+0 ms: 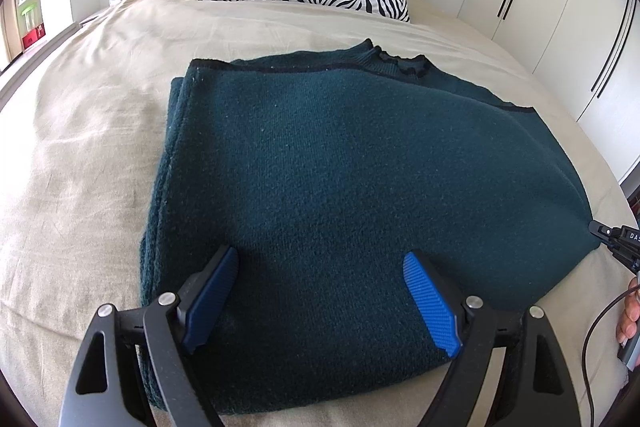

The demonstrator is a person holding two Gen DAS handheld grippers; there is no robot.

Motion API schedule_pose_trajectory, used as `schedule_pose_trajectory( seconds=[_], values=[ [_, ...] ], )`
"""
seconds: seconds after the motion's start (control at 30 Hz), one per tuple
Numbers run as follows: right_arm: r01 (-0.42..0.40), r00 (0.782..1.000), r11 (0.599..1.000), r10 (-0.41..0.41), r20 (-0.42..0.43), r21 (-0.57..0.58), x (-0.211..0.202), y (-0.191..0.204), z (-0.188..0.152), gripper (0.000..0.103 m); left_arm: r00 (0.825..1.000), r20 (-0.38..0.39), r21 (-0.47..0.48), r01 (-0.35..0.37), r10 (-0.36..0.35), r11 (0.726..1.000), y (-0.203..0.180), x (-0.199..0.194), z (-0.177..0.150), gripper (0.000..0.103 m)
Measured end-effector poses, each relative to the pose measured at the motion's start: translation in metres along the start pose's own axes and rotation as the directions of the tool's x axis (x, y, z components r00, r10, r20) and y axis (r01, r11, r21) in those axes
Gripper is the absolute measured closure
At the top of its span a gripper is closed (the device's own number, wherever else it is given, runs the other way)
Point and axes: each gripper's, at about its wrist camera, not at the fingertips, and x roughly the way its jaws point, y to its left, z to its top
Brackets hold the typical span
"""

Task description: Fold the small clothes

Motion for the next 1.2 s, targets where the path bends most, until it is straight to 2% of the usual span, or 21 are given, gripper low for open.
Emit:
schedule_pose_trajectory(
  seconds=[0.07,0.13,0.2,0.27,0.33,0.4,0.43,0.5,0.57,0.63,0.67,0.7,0.77,0.83,0.97,1.03,1.13,1.17,1.2],
  values=[
    [0.008,1.0,1.0,-0.008,0.004,0.001,-0.006,0.005,0.005,0.094,1.0,0.003,-0.038,0.021,-0.021,0.999,0.004,-0.007,0.006,0.02],
    [0.056,0.998,0.998,-0.056,0.028,0.018,-0.018,0.008,0.009,0.082,0.999,0.019,-0.076,0.049,-0.047,0.996,0.007,-0.015,0.012,0.025],
    [0.081,0.992,0.996,-0.085,0.095,0.045,-0.036,0.012,0.012,0.056,0.997,0.038,-0.073,0.062,-0.06,0.995,0.004,-0.02,0.021,0.025],
    [-0.012,0.989,0.999,0.005,0.148,0.048,-0.05,0.025,0.015,0.054,0.995,0.047,-0.054,0.086,-0.084,0.995,-0.005,-0.02,0.03,0.025],
    [-0.158,0.98,0.987,0.156,0.125,0.006,-0.049,0.051,0.02,0.054,0.993,0.042,-0.035,0.109,-0.107,0.993,-0.015,-0.015,0.039,0.025],
    [-0.322,0.945,0.947,0.322,0.049,-0.015,-0.031,0.083,0.02,0.054,0.993,0.012,-0.044,0.121,-0.121,0.992,-0.019,-0.003,0.043,0.025],
    [-0.395,0.919,0.919,0.395,-0.002,-0.003,-0.018,0.099,0.018,0.054,0.994,-0.003,-0.053,0.11,-0.111,0.992,-0.019,0.003,0.042,0.025],
    [-0.518,0.848,0.855,0.517,-0.116,0.03,0.011,0.131,0.006,0.054,0.994,-0.027,-0.076,0.099,-0.102,0.992,-0.013,0.013,0.035,0.027],
    [-0.579,0.793,0.813,0.581,-0.187,0.071,0.037,0.156,-0.012,0.054,0.994,-0.003,-0.072,0.109,-0.11,0.991,-0.007,0.01,0.026,0.03],
    [-0.605,0.746,0.789,0.609,-0.271,0.11,0.064,0.173,-0.034,0.054,0.993,0.008,-0.057,0.116,-0.116,0.992,-0.002,0.004,0.018,0.03],
    [-0.588,0.746,0.8,0.595,-0.299,0.123,0.075,0.175,-0.044,0.057,0.993,0.01,-0.054,0.12,-0.119,0.991,0.001,0.002,0.014,0.03],
    [-0.574,0.758,0.81,0.58,-0.298,0.116,0.081,0.174,-0.051,0.062,0.992,0.01,-0.05,0.124,-0.124,0.991,0.004,0.0,0.01,0.031],
    [-0.597,0.748,0.792,0.606,-0.269,0.124,0.08,0.163,-0.052,0.071,0.993,0.008,-0.031,0.122,-0.122,0.992,0.008,-0.003,0.002,0.031],
    [-0.588,0.759,0.791,0.612,-0.221,0.169,0.075,0.139,-0.044,0.071,0.994,0.012,-0.024,0.111,-0.111,0.994,0.011,-0.007,-0.003,0.031],
    [-0.522,0.831,0.814,0.553,-0.062,0.253,0.05,0.069,-0.024,0.071,0.995,0.012,-0.024,0.098,-0.098,0.995,0.012,-0.011,-0.007,0.031],
    [-0.502,0.851,0.797,0.525,0.024,0.336,0.035,0.029,-0.019,0.07,0.996,0.008,-0.022,0.092,-0.091,0.996,0.012,-0.011,-0.008,0.031],
    [-0.427,0.902,0.803,0.409,0.137,0.416,-0.002,-0.018,-0.018,0.067,0.996,0.005,-0.019,0.085,-0.085,0.996,0.011,-0.011,-0.007,0.031],
    [-0.409,0.912,0.803,0.375,0.165,0.433,-0.015,-0.027,-0.019,0.062,0.996,0.005,-0.02,0.084,-0.084,0.996,0.011,-0.011,-0.007,0.031],
    [-0.41,0.912,0.795,0.361,0.195,0.446,-0.027,-0.034,-0.023,0.053,0.997,0.004,-0.02,0.082,-0.082,0.996,0.011,-0.01,-0.007,0.031]
  ],
)
